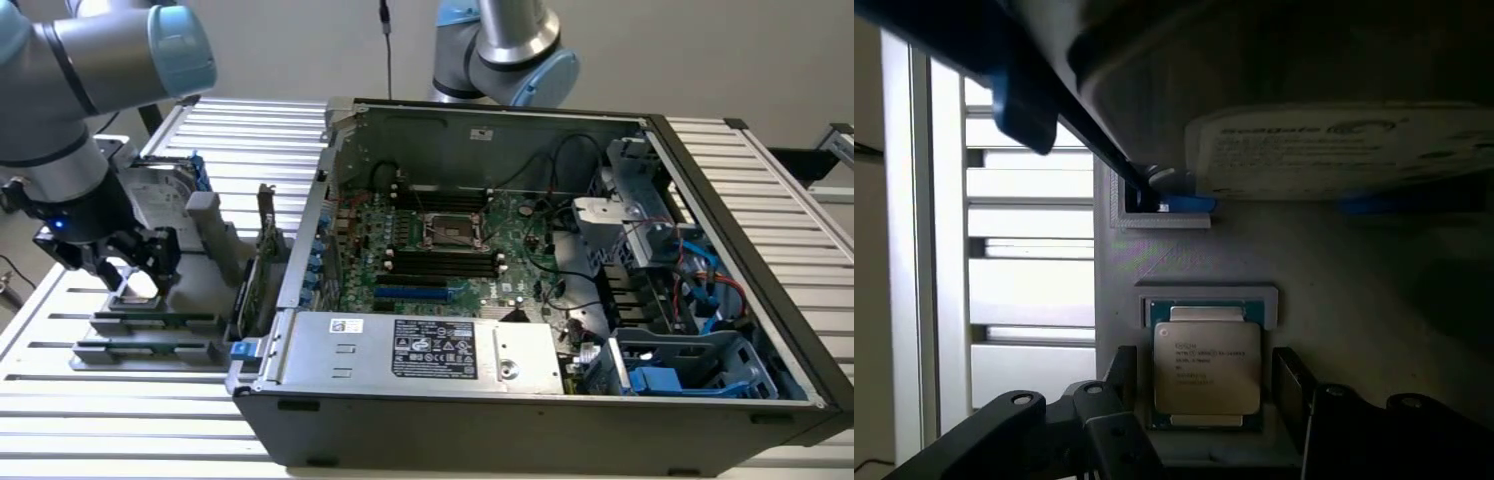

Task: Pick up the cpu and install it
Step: 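Pick up the cpu and move it towards the insertion slot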

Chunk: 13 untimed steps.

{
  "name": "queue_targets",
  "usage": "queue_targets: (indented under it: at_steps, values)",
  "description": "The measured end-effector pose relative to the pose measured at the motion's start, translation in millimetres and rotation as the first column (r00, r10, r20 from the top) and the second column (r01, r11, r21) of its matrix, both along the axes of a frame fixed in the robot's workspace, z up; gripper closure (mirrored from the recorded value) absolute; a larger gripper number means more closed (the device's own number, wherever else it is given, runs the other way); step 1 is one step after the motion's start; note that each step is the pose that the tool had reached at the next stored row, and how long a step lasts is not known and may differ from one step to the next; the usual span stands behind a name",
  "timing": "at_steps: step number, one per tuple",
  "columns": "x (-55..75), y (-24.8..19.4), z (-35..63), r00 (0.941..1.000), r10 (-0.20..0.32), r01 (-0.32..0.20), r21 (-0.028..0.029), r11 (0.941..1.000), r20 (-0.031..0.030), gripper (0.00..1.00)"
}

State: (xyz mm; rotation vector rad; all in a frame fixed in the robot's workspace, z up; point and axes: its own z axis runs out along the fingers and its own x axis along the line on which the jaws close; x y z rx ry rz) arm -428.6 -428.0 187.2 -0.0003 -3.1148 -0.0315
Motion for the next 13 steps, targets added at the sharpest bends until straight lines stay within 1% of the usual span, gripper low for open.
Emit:
queue_targets:
  at_steps: [8,13]
  values:
    - [2.1,0.0,-1.6,1.0,0.0,0.0,0.0038,1.0,-0.0052,0.35]
    - [2.4,-0.3,-2.3,1.0,0.0,0.0,0.0043,1.0,-0.0084,0.35]
